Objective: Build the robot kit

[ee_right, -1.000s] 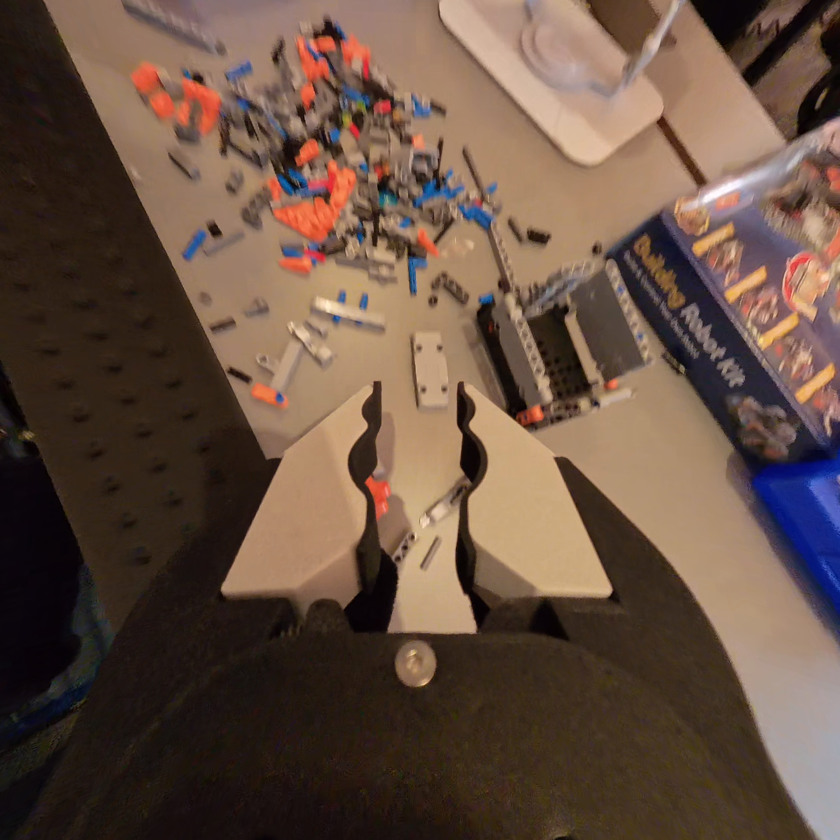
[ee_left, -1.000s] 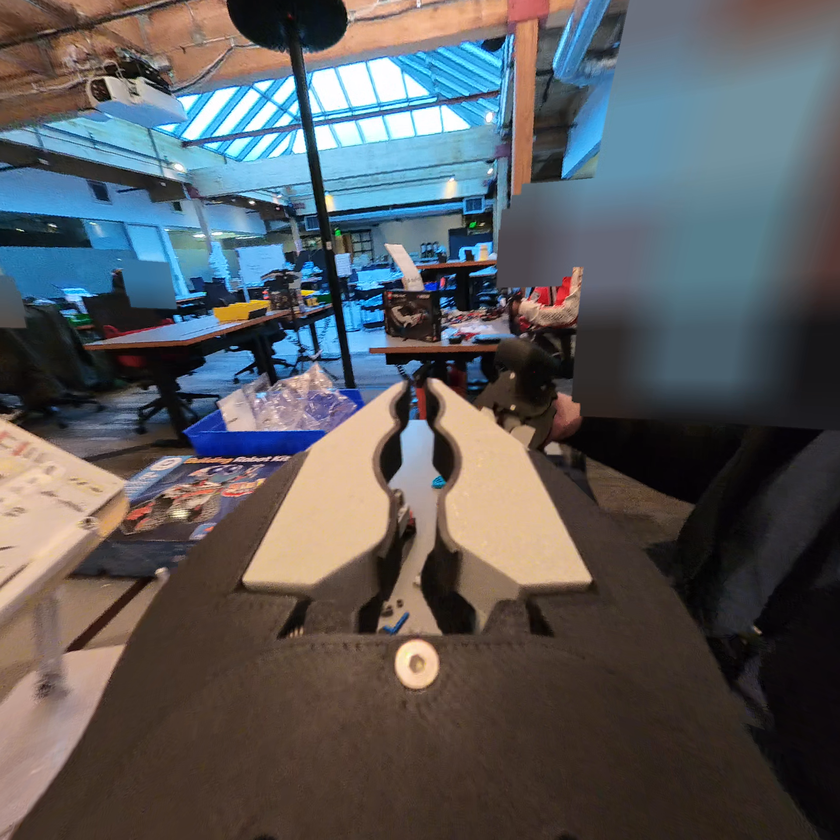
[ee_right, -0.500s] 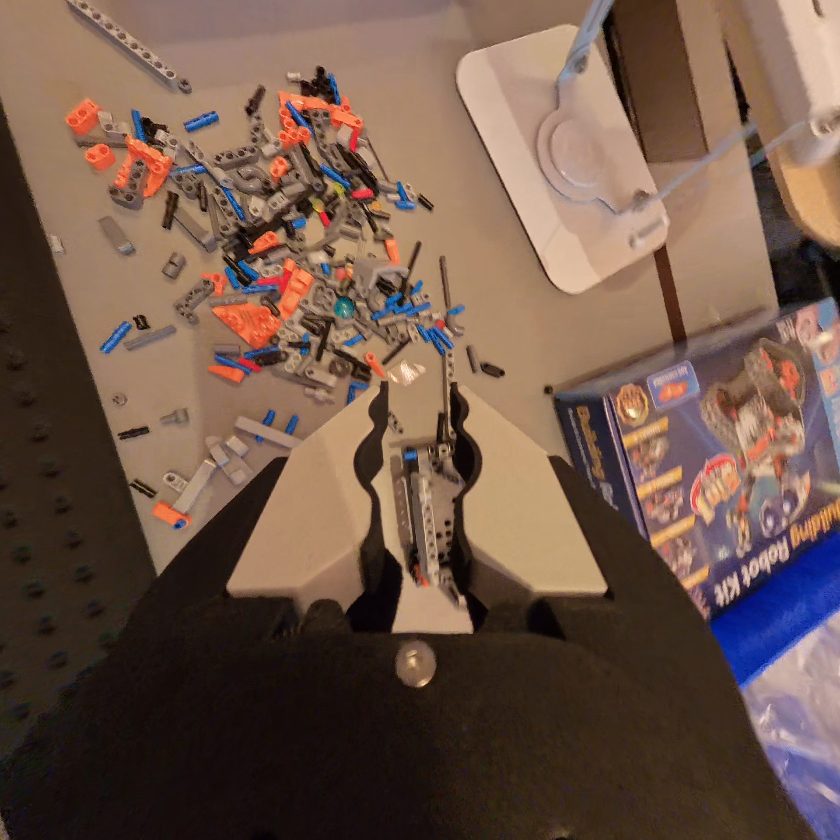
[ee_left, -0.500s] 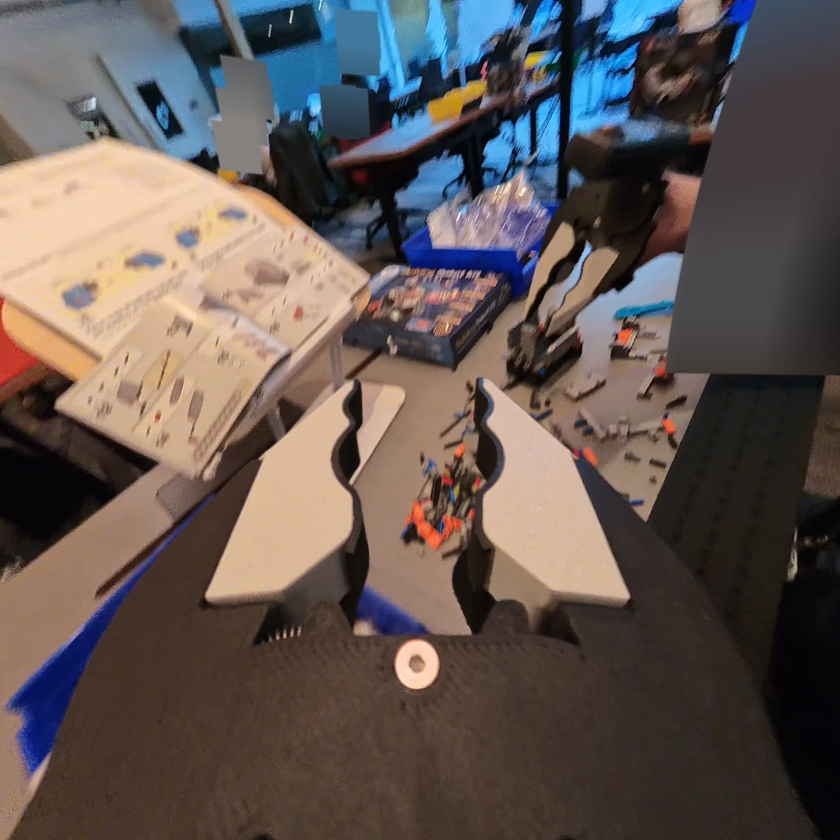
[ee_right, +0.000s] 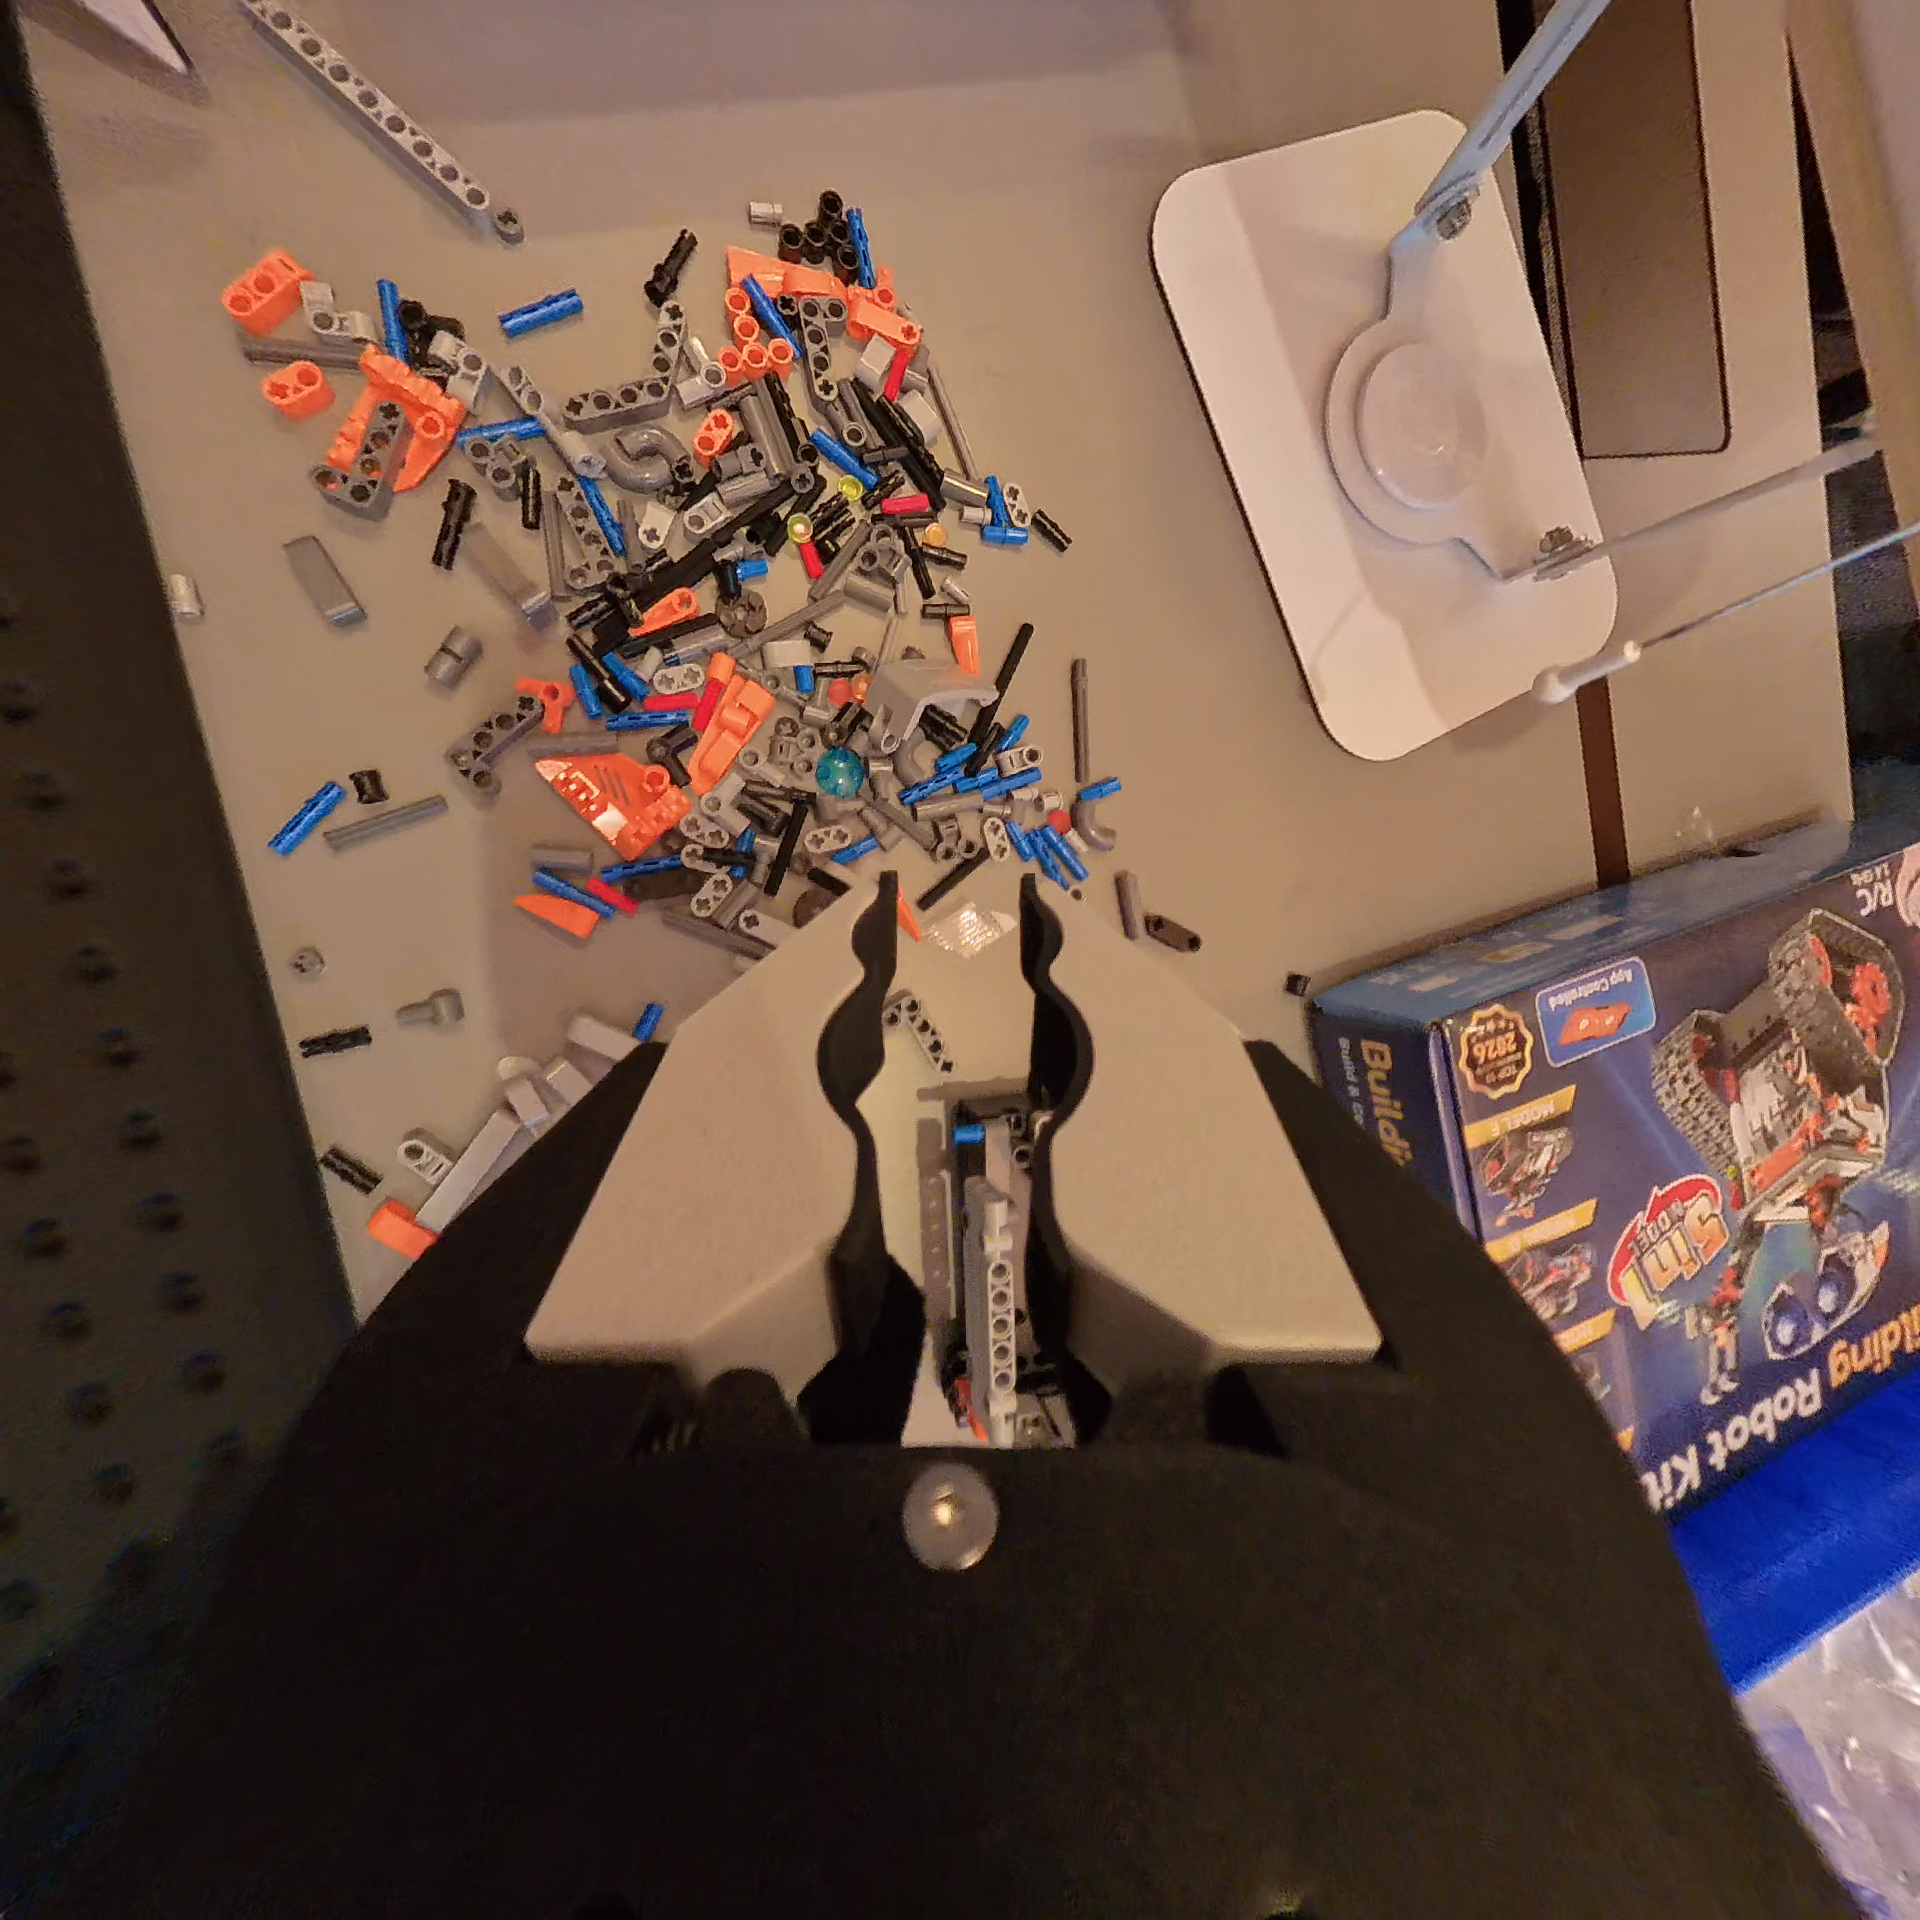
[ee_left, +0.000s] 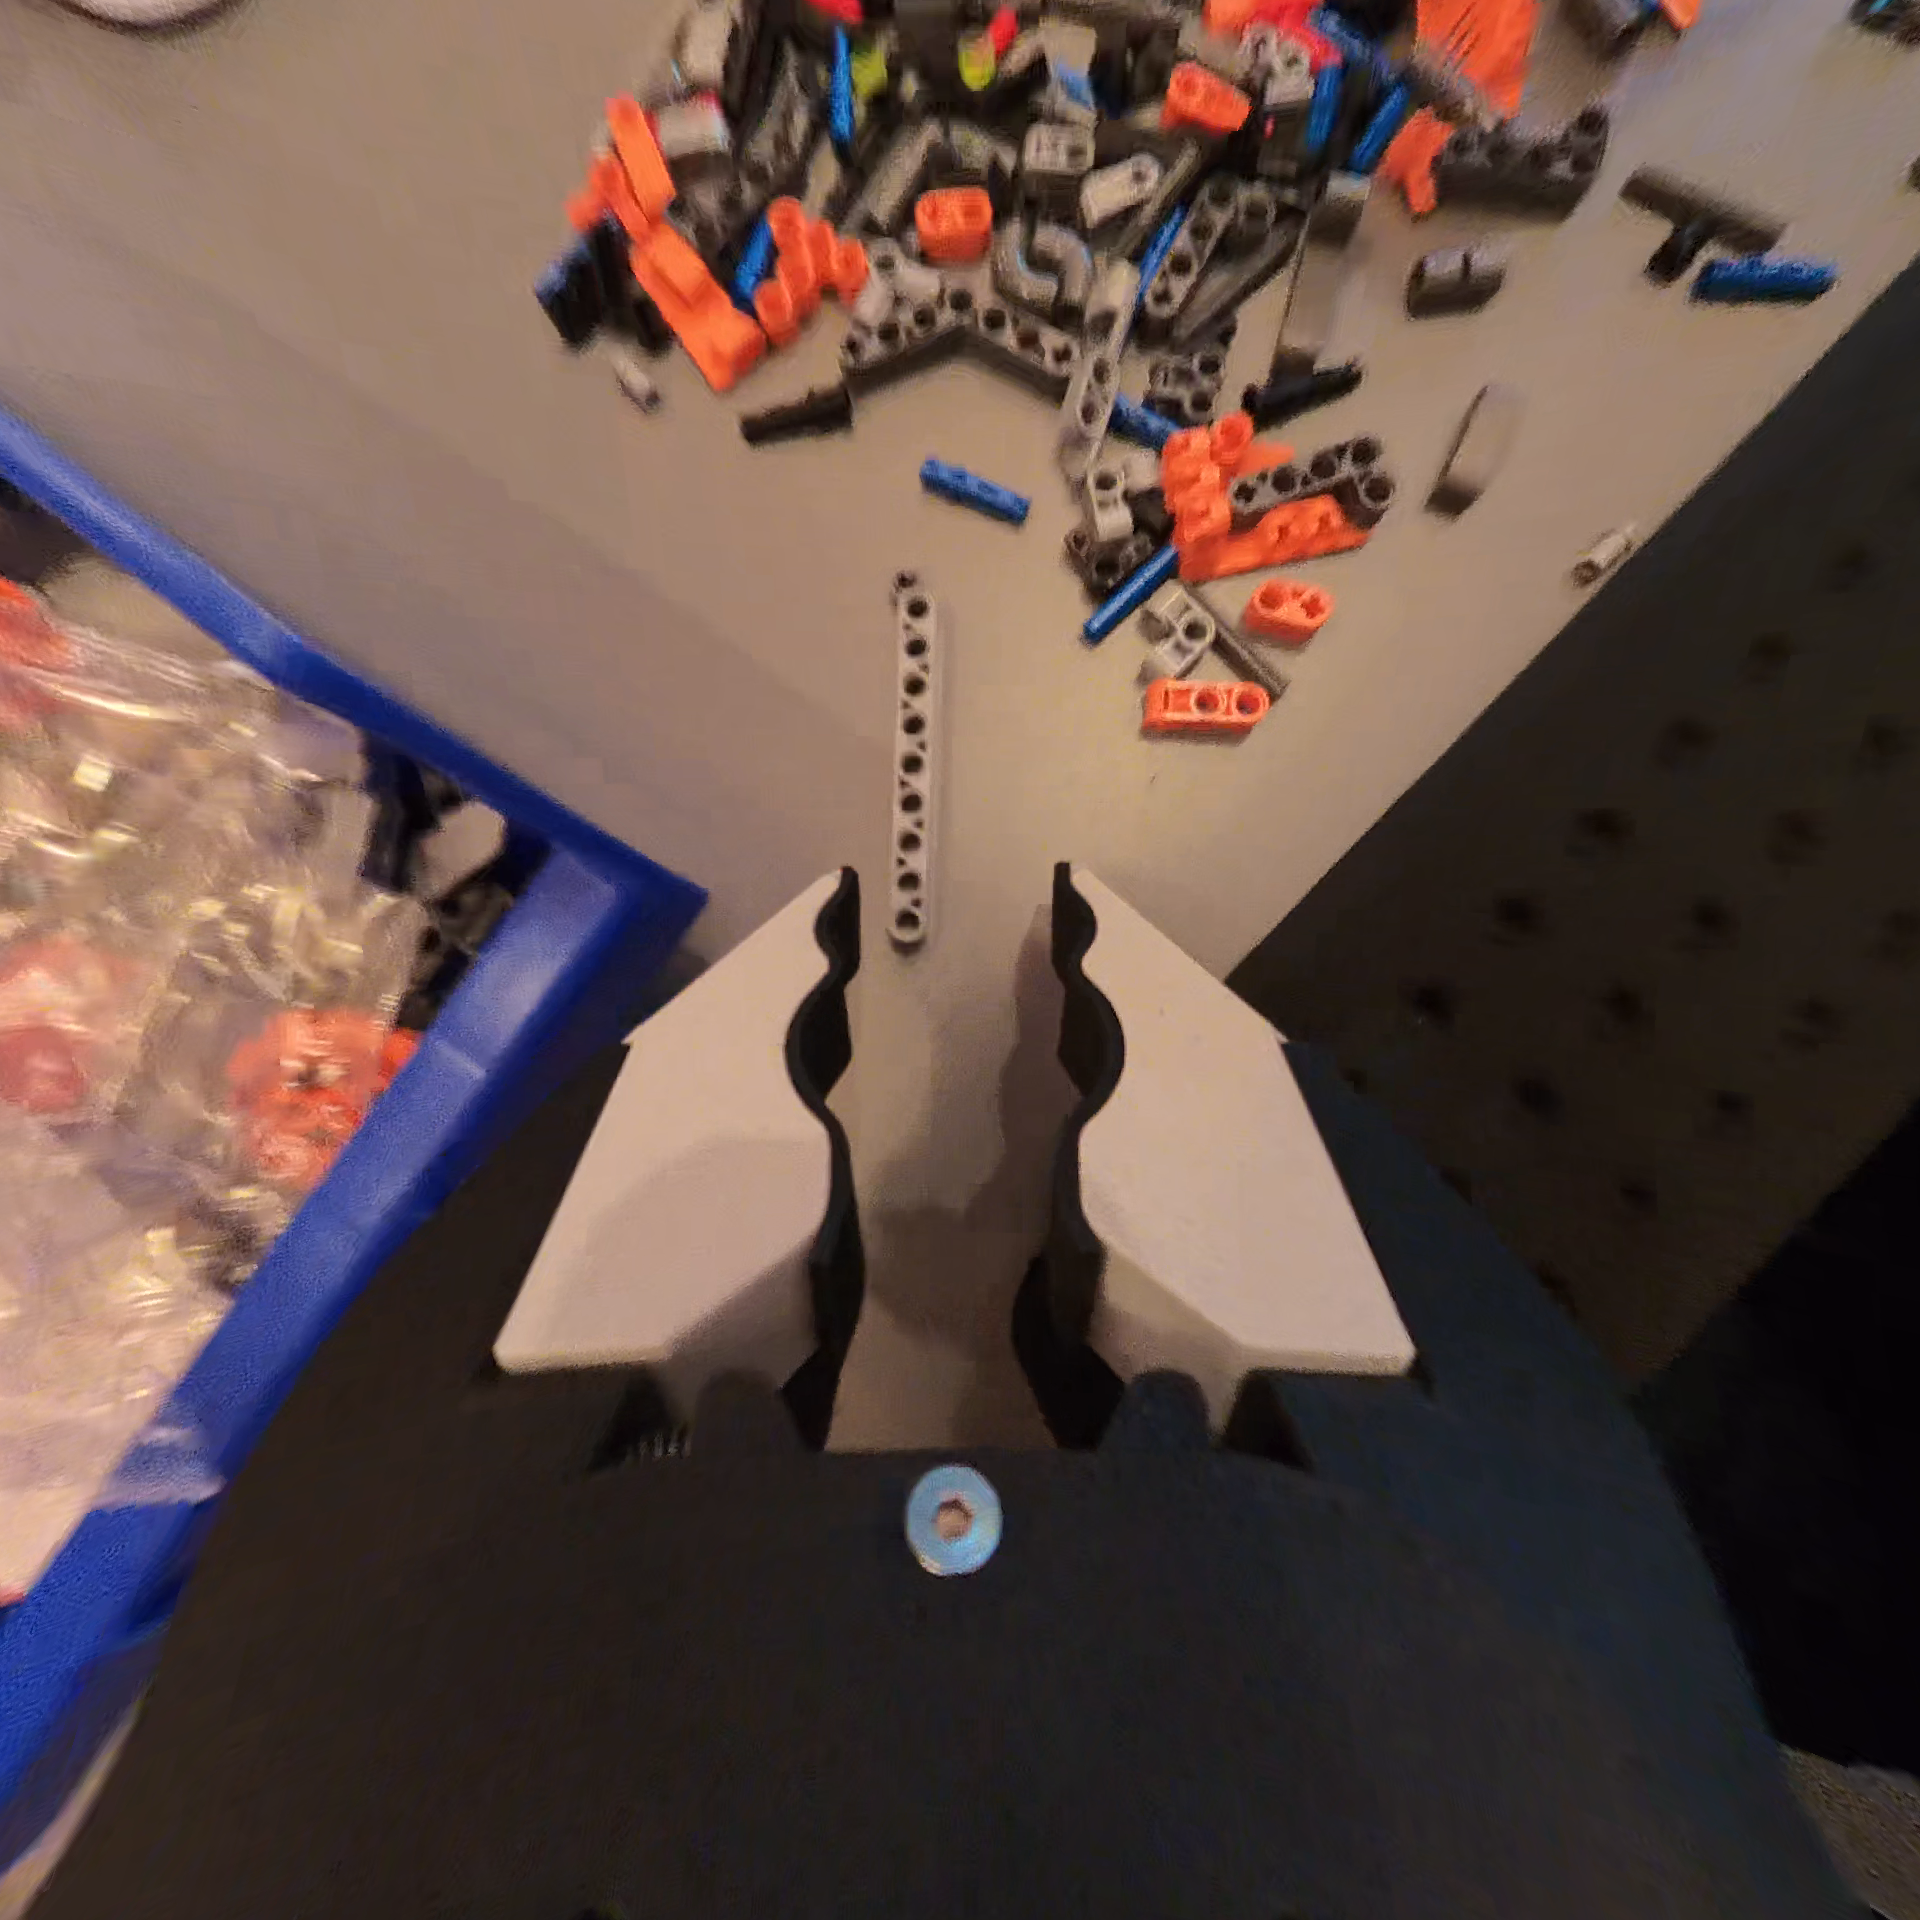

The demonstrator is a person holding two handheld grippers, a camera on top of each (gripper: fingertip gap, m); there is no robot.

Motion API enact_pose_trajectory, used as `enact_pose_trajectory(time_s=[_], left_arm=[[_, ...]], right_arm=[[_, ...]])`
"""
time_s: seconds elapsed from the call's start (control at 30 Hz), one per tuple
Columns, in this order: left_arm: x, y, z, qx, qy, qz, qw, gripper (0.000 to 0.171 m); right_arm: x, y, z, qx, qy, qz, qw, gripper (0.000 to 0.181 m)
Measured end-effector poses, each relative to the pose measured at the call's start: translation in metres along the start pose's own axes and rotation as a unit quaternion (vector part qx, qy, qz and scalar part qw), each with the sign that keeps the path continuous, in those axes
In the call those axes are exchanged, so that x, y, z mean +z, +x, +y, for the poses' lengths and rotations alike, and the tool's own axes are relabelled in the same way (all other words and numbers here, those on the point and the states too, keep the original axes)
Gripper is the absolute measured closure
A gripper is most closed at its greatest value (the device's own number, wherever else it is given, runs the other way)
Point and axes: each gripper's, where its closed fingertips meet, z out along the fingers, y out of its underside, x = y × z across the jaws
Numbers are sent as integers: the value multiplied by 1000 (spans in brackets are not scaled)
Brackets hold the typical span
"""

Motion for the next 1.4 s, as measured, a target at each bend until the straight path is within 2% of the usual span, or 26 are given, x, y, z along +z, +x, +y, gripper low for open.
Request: enact_pose_trajectory(time_s=[0.1, 0.17, 0.2, 0.3, 0.4, 0.5, 0.63, 0.8, 0.93, 1.13, 1.27, 1.4], left_arm=[[10, -1, 6, -25, 7, 10, 1000, 144], [13, -3, 4, -30, 16, 8, 999, 163], [14, -4, 3, -29, 19, 5, 999, 166], [17, -1, -3, -13, 26, 2, 1000, 166], [8, 9, -19, -7, 59, 18, 998, 166], [-1, 19, -45, 24, 85, 26, 996, 166], [-6, 50, -104, 97, 130, 63, 985, 167], [8, 100, -174, 207, 150, 113, 960, 166], [34, 140, -215, 285, 139, 145, 937, 167], [81, 191, -251, 345, 132, 205, 906, 166], [100, 208, -266, 370, 148, 209, 893, 166], [100, 212, -278, 386, 167, 206, 883, 166]], right_arm=[[-7, -2, 10, 6, 0, 5, 1000, 160], [-12, -2, 15, 15, 5, 6, 1000, 161], [-15, 0, 19, 18, 4, 11, 1000, 161], [-30, 7, 30, 32, 9, 29, 999, 162], [-54, 21, 43, 57, 25, 54, 997, 162], [-80, 30, 56, 82, 47, 72, 993, 162], [-106, 33, 73, 105, 67, 88, 988, 161], [-119, 15, 87, 114, 87, 73, 987, 160], [-116, -6, 101, 113, 85, 52, 989, 158], [-111, -23, 139, 149, 79, 35, 985, 158], [-105, -41, 144, 146, 99, 6, 984, 158], [-92, -52, 139, 118, 111, -11, 987, 155]])
